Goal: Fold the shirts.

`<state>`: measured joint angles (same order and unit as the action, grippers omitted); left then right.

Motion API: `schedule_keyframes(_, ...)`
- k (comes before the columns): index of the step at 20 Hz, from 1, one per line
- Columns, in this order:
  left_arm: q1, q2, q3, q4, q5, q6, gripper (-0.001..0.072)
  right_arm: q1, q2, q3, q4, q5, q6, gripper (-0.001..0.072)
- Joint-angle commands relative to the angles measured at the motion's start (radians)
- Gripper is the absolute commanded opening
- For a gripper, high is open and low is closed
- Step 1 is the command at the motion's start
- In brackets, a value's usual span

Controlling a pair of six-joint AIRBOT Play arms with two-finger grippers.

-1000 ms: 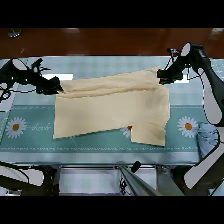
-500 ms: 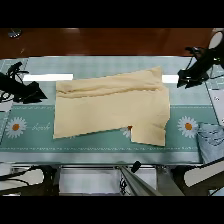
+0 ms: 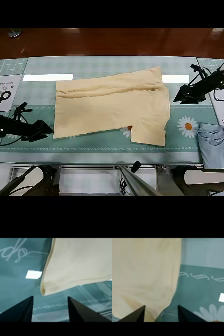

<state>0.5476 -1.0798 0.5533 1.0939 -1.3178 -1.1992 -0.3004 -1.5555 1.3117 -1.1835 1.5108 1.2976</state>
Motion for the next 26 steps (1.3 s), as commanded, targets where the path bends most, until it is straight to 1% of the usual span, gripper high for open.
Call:
schedule_keyframes(1,0.018,0.01,-0.049,-0.067,0.097,0.025,0.0497,-0.005,0.011,-0.044,0.024,-0.02,-0.021,0.0505)
schedule_keyframes(3,-0.003,-0.01,-0.05,-0.098,0.114,0.025,0.0497,-0.005,0.011,-0.044,0.024,-0.022,-0.021,0.0504)
schedule_keyframes(6,-0.081,-0.055,-0.072,-0.128,0.159,0.024,0.0498,-0.005,0.011,-0.044,0.027,-0.032,-0.021,0.0504)
schedule_keyframes(9,-0.167,-0.127,-0.105,-0.153,0.262,0.004,0.0497,-0.005,0.011,-0.044,0.029,-0.027,-0.02,0.0504)
schedule_keyframes(10,-0.184,-0.158,-0.101,-0.154,0.299,-0.015,0.0444,-0.005,0.011,-0.044,0.033,-0.022,-0.02,0.0504)
schedule_keyframes(11,-0.187,-0.179,-0.097,-0.158,0.319,-0.038,0.0178,-0.005,0.011,-0.044,0.033,-0.012,-0.02,0.0504)
schedule_keyframes(12,-0.185,-0.188,-0.09,-0.165,0.323,-0.043,0.0029,-0.005,0.011,-0.044,0.026,0.0,-0.024,0.0504)
schedule_keyframes(14,-0.18,-0.183,-0.075,-0.17,0.312,-0.044,0.0019,-0.018,0.012,-0.047,-0.074,0.022,-0.037,0.0504)
schedule_keyframes(15,-0.179,-0.182,-0.067,-0.17,0.3,-0.043,0.0019,-0.038,0.017,-0.061,-0.095,0.023,-0.039,0.0504)
schedule_keyframes(17,-0.178,-0.175,-0.062,-0.171,0.293,-0.043,0.0018,-0.107,0.041,-0.13,-0.043,0.001,-0.04,0.0506)
schedule_keyframes(19,-0.178,-0.172,-0.062,-0.171,0.292,-0.042,0.0018,-0.175,0.079,-0.226,0.063,-0.033,-0.064,0.056)
schedule_keyframes(20,-0.178,-0.172,-0.062,-0.171,0.291,-0.031,0.0019,-0.189,0.098,-0.275,0.098,-0.04,-0.076,0.056)
schedule_keyframes(22,-0.178,-0.172,-0.062,-0.171,0.288,-0.023,0.0019,-0.18,0.137,-0.37,0.105,-0.071,-0.117,0.056)
schedule_keyframes(26,-0.178,-0.172,-0.062,-0.171,0.283,-0.024,0.0019,-0.154,0.189,-0.526,0.155,-0.177,-0.14,0.0558)
